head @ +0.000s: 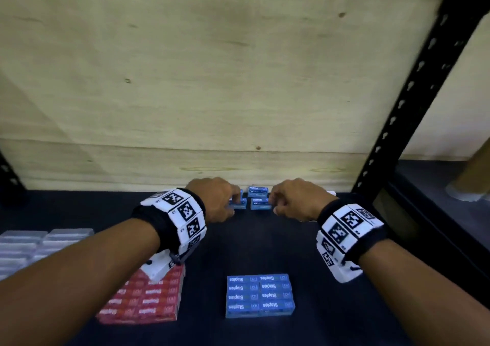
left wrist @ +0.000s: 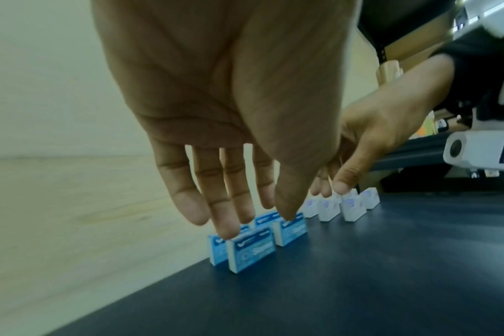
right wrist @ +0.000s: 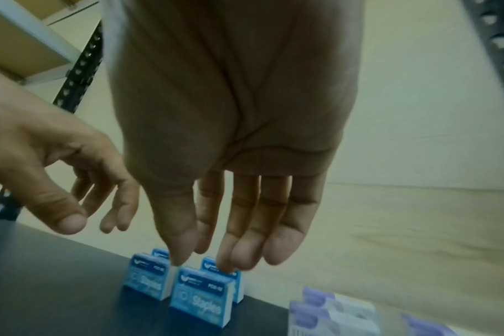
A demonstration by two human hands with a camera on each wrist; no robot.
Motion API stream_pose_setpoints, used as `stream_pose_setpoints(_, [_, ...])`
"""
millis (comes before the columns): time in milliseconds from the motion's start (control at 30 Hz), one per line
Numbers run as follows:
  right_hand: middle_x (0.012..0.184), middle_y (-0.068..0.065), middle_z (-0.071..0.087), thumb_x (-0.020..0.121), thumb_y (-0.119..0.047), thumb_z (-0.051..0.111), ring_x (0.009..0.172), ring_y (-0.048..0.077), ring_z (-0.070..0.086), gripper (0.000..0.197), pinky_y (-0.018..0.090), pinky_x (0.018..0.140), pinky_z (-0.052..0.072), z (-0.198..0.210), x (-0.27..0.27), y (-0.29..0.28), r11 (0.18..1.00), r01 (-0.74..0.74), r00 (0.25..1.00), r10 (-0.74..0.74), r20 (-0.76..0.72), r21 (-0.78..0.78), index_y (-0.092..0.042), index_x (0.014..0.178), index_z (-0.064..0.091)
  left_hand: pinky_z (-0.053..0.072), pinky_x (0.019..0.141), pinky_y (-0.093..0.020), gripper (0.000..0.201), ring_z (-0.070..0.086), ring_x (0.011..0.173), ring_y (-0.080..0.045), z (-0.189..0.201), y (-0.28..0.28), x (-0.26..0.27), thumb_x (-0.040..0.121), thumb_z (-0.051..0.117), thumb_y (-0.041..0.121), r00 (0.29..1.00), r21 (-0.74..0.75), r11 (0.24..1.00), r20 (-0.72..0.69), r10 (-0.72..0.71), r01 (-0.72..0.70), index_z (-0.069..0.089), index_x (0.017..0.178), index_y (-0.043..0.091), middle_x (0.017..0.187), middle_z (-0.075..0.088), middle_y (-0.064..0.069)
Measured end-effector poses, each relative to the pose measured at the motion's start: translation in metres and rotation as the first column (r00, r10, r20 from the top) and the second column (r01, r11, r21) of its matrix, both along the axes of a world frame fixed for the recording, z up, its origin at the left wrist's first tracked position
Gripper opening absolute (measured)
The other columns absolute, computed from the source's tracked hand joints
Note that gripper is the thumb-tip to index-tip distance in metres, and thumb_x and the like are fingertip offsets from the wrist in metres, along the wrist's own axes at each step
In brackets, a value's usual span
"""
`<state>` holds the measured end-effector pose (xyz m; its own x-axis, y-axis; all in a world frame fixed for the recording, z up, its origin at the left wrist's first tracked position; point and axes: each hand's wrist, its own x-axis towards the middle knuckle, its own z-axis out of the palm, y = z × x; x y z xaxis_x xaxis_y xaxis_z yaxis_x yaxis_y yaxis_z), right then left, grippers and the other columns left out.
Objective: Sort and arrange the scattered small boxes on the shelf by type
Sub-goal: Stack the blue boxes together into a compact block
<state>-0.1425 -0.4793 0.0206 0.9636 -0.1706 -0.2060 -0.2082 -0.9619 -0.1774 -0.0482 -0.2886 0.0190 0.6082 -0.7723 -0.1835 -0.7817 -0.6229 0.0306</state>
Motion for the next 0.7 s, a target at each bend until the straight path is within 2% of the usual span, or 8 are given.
stream_pose_setpoints(100, [0.110, -0.002, 0.066, 0.088, -0.029, 0.071, 0.102, 0.020, 0.062, 0.027, 0.032, 0.080, 0.049, -0.004, 0.027, 0.000, 0.991, -0.023, 1.000, 0.025, 0.010, -0.133, -0.026, 0.114, 0.065, 0.039, 0.071, -0.029, 0.031, 0.058, 0.102, -0.022, -0.002, -0.013, 0.020, 0.090, 0.058, 0.041, 0.997, 0.069, 0.998, 0.070, -0.015, 0.010, 0.053, 0.119, 0.032, 0.117, 0.058, 0.004])
stream_pose_setpoints(233, [0.113, 0.002, 0.066, 0.085, -0.031, 0.074, 0.105, 0.024, 0.060, 0.034, 0.037, 0.085, 0.053, -0.015, 0.050, -0.002, 0.975, -0.023, 0.998, 0.010, -0.061, -0.219, -0.021, 0.116, 0.066, 0.040, 0.072, -0.029, 0.031, 0.059, 0.099, -0.023, -0.010, -0.027, 0.036, 0.089, 0.061, 0.040, 0.997, 0.141, 0.990, 0.074, -0.012, 0.001, 0.054, 0.117, 0.029, 0.113, 0.060, 0.001])
stream_pose_setpoints(400, [0.113, 0.004, 0.066, 0.089, -0.023, 0.069, 0.099, 0.025, 0.064, 0.027, 0.037, 0.083, 0.054, -0.026, 0.059, -0.004, 0.977, -0.024, 0.995, 0.004, -0.096, -0.211, -0.016, 0.115, 0.066, 0.043, 0.073, -0.030, 0.027, 0.059, 0.100, -0.026, -0.018, -0.036, 0.044, 0.091, 0.061, 0.034, 0.996, 0.191, 0.981, 0.093, -0.008, -0.010, 0.057, 0.115, 0.024, 0.115, 0.057, -0.003])
stream_pose_setpoints(500, [0.109, 0.004, 0.066, 0.089, -0.025, 0.070, 0.097, 0.025, 0.065, 0.025, 0.035, 0.079, 0.053, -0.024, 0.055, -0.001, 0.977, -0.033, 0.996, 0.014, -0.090, -0.210, -0.016, 0.112, 0.067, 0.048, 0.076, -0.032, 0.023, 0.061, 0.095, -0.026, -0.018, -0.036, 0.041, 0.089, 0.064, 0.033, 0.996, 0.206, 0.978, 0.085, -0.005, -0.013, 0.061, 0.108, 0.021, 0.109, 0.059, -0.003])
stream_pose_setpoints(600, [0.104, 0.003, 0.068, 0.086, -0.028, 0.073, 0.091, 0.023, 0.064, 0.022, 0.032, 0.072, 0.048, -0.016, 0.043, 0.003, 0.985, -0.056, 0.994, 0.040, -0.098, -0.163, -0.018, 0.106, 0.069, 0.051, 0.076, -0.032, 0.021, 0.063, 0.092, -0.024, -0.014, -0.029, 0.030, 0.086, 0.066, 0.034, 0.998, 0.216, 0.976, 0.057, -0.015, 0.002, 0.066, 0.103, 0.023, 0.104, 0.065, 0.000])
stream_pose_setpoints(700, [0.103, 0.000, 0.069, 0.085, -0.028, 0.074, 0.088, 0.019, 0.061, 0.020, 0.030, 0.072, 0.046, -0.011, 0.019, 0.007, 0.994, -0.068, 0.993, 0.060, -0.099, -0.081, -0.020, 0.103, 0.071, 0.048, 0.073, -0.029, 0.020, 0.063, 0.095, -0.021, -0.009, -0.017, 0.013, 0.085, 0.067, 0.034, 0.999, 0.229, 0.972, 0.002, -0.053, 0.051, 0.067, 0.103, 0.026, 0.104, 0.065, 0.003])
